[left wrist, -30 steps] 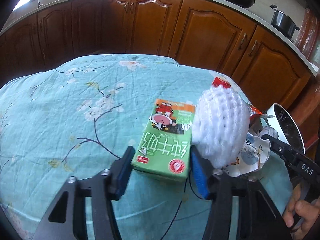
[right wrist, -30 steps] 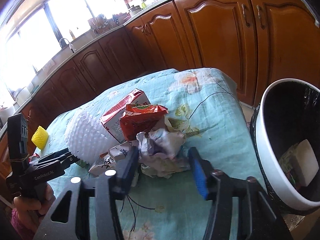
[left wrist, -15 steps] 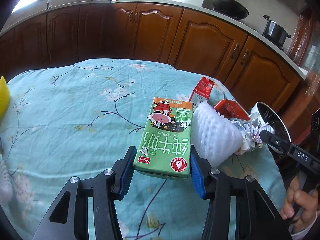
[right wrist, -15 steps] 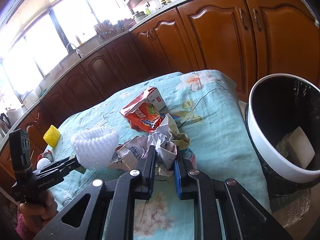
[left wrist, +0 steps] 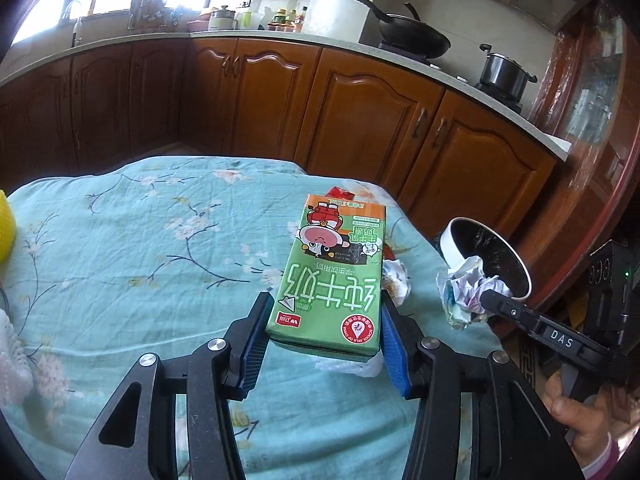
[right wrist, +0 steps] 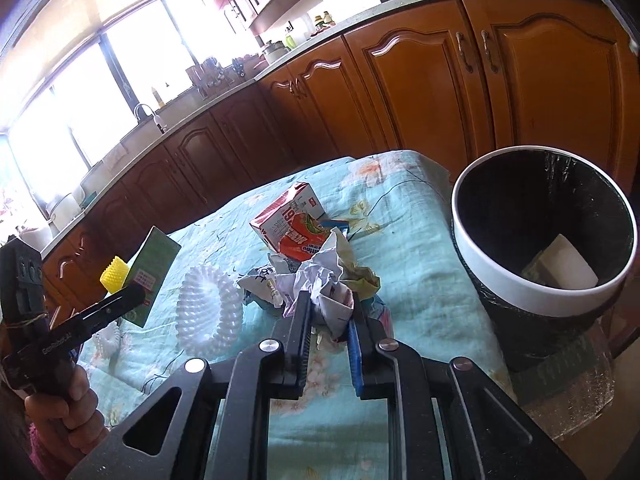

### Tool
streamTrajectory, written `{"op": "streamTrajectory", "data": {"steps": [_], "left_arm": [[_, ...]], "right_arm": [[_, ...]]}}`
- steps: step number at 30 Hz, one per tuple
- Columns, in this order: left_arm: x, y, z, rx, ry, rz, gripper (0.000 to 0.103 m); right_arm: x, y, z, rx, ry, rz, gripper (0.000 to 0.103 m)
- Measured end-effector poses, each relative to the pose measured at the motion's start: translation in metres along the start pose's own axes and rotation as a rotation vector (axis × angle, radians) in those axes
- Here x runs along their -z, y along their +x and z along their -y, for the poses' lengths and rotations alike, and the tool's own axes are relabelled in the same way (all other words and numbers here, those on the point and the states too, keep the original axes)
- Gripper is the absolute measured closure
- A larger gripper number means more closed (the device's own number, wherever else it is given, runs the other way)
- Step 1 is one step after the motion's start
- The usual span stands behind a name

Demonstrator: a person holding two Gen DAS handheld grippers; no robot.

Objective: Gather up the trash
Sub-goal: 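Carry the green carton and crumpled paper over the bin with both tools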

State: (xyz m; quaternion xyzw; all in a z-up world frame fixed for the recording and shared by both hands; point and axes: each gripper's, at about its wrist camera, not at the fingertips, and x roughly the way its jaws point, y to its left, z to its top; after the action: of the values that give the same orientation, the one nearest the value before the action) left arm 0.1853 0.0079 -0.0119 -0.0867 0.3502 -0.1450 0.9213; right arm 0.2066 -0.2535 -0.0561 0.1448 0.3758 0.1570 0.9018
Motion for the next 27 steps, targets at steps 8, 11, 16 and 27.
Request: {"op": "streamTrajectory", "data": {"steps": [8,11,16,27], "left_arm": [[-0.003,0.016,0.034,0.079,0.062,-0.031,0.054],[-0.007,0.025,0.049,0.104,0.089,-0.038,0.054],[-0.013,0.045,0.074,0.132,0.131,-0.053,0.054],[-0.020,0.096,0.119,0.171,0.206,-0.107,0.054]], "right_arm": [[0.003,-0.023,0.020,0.027,0.034,0.033,0.087],[0.002,-0.032,0.030,0.043,0.049,0.049,0.087],[-0.001,-0.046,0.050,0.075,0.077,0.076,0.087],[-0.009,-0.069,0.097,0.156,0.121,0.115,0.087]]}}
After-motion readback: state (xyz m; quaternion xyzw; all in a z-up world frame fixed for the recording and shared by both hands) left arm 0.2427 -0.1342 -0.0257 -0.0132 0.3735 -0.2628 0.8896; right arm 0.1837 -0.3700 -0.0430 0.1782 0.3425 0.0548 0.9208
